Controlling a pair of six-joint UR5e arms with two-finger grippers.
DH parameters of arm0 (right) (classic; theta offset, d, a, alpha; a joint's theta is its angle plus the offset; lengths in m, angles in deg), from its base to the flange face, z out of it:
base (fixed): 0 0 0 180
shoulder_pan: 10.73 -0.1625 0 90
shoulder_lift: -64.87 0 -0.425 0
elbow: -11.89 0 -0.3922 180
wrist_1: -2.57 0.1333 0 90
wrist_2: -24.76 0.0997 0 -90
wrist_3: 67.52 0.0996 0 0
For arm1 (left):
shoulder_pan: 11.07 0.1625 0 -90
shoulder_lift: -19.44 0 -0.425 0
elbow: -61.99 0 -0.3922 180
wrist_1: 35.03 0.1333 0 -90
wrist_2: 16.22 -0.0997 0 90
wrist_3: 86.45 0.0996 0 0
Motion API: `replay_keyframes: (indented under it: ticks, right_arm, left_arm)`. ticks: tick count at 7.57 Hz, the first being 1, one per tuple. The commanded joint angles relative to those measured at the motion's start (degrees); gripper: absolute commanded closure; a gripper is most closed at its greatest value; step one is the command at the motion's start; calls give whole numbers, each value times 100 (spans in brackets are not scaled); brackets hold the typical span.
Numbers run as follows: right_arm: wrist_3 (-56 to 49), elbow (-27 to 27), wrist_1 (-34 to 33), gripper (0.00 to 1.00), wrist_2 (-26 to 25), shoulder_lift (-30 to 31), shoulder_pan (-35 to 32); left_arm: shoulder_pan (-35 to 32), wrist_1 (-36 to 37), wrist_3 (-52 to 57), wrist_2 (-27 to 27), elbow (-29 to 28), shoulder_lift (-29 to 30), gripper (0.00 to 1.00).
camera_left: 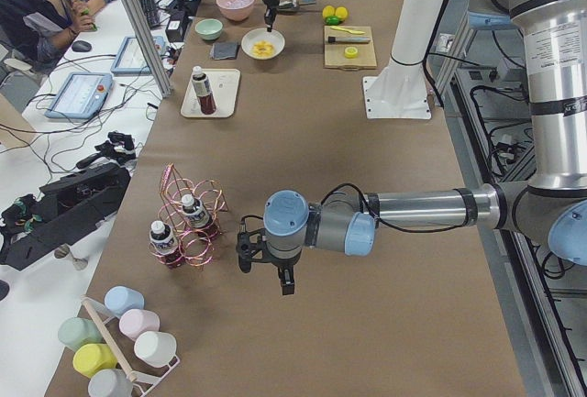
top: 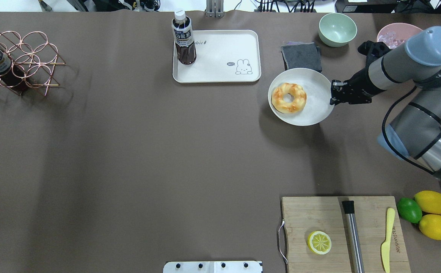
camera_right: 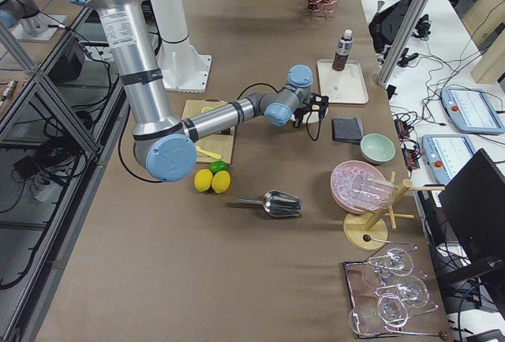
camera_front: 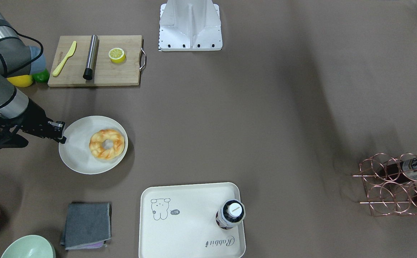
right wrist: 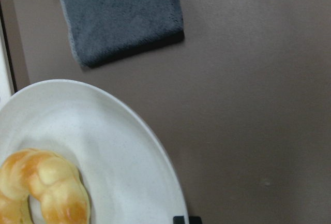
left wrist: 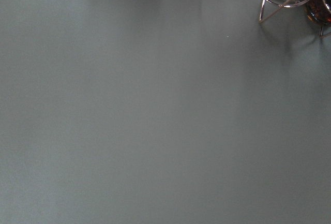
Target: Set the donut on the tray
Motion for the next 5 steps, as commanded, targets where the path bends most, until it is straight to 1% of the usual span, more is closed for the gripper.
replay_keyframes:
  ticks: [1,2,4,5]
  right_arm:
    - [943,343,-797,100,-37,-1032,37]
    - [1006,491,-1088,100,-46,-1348,63]
    - [1497,1009,-1144,100,-133,-1990,186]
    - [2021,1159,-1109,100,-551,-2150,396]
  left_arm:
    - [0,-7,4,8,9,-72,2]
    - [0,-16,4,17,9,-72,2]
    - [-9,-16,13,17,17,-81,2]
    - [-9,-16,13,17,9,-81,2]
